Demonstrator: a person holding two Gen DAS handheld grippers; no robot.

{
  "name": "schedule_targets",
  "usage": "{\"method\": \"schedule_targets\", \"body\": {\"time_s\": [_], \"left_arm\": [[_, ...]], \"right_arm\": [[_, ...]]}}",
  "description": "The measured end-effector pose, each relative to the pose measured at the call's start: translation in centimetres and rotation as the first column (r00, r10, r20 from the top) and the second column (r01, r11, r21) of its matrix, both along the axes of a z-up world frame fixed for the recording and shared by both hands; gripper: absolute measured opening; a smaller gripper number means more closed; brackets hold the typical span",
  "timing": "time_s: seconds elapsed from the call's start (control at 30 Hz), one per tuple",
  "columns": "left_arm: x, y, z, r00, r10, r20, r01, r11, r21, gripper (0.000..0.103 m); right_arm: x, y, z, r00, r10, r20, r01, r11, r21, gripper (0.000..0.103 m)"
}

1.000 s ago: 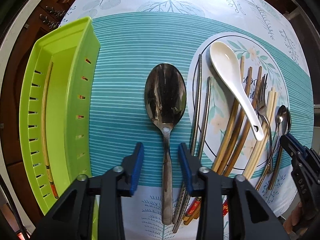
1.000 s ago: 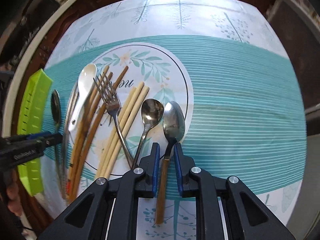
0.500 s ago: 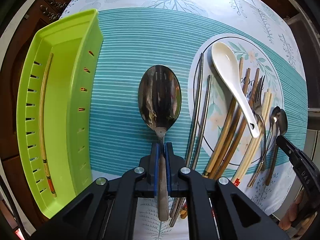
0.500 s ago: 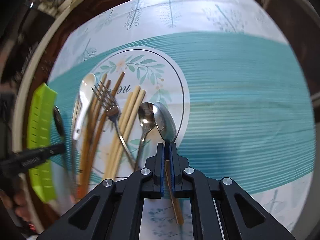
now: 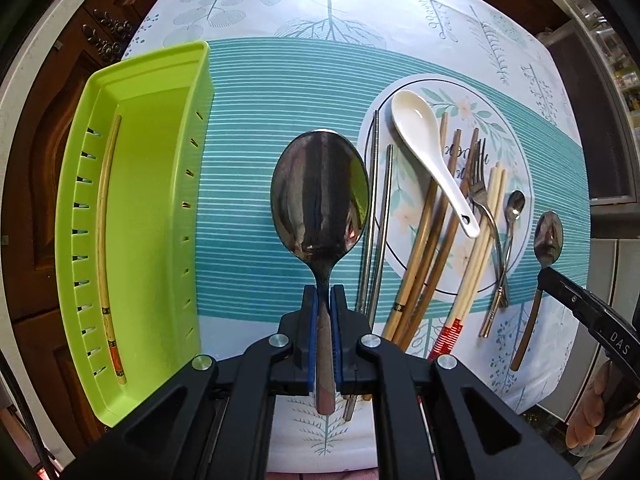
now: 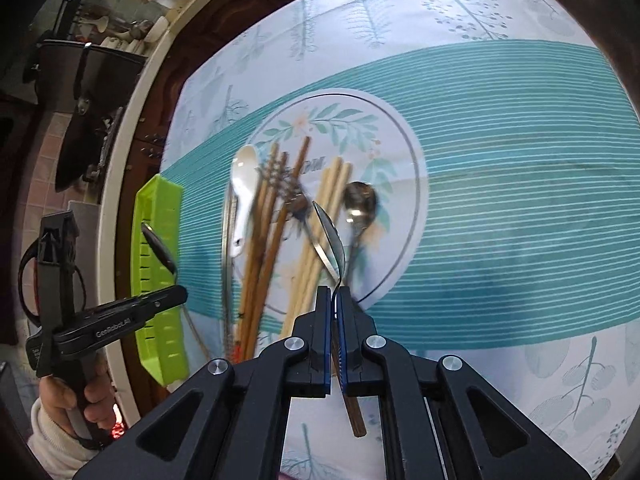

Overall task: Organize utensils
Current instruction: 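Lower the steel spoon into the tray and open the left gripper while the right brings its spoon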

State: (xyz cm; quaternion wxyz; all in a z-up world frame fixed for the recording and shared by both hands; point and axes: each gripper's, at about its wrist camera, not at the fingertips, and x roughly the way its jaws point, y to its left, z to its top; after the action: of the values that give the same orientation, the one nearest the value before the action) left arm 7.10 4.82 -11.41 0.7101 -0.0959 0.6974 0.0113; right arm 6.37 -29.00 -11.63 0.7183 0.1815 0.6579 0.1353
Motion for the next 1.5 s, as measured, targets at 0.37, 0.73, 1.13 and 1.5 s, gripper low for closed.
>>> {"method": "schedule_targets", "body": {"time_s": [0.37, 0.73, 1.13, 1.5], "left_arm": [[-1.7, 0.8, -0.5, 0.997, 0.032, 0.072, -0.029, 0.999, -0.034, 0.003], [-3.2, 1.8, 0.8, 0.996, 0.04, 0.077, -0.032, 0.995, -0.096, 0.003], [-4.4, 3.1, 4.4, 0.994, 0.023, 0.11, -0.008, 0.991, -0.132, 0.003], [-6.5, 6.1, 8.8, 0.986, 0.025, 0.165, -0.001, 0.99, -0.144, 0.003]], "right_arm": [[-1.5, 4.7, 3.0, 0.992, 0.121, 0.036, -0.123, 0.99, 0.064, 0.002], [-1.3, 9.4, 0.0, 0.974, 0.224, -0.028, -0.214, 0.956, 0.202, 0.002], [-2.1, 17.3, -1.6, 0.915, 0.404, -0.022, -0.389, 0.893, 0.225, 0.003], [-1.8, 20.5, 2.3, 0.893, 0.449, 0.035, -0.445, 0.871, 0.209, 0.002]]}}
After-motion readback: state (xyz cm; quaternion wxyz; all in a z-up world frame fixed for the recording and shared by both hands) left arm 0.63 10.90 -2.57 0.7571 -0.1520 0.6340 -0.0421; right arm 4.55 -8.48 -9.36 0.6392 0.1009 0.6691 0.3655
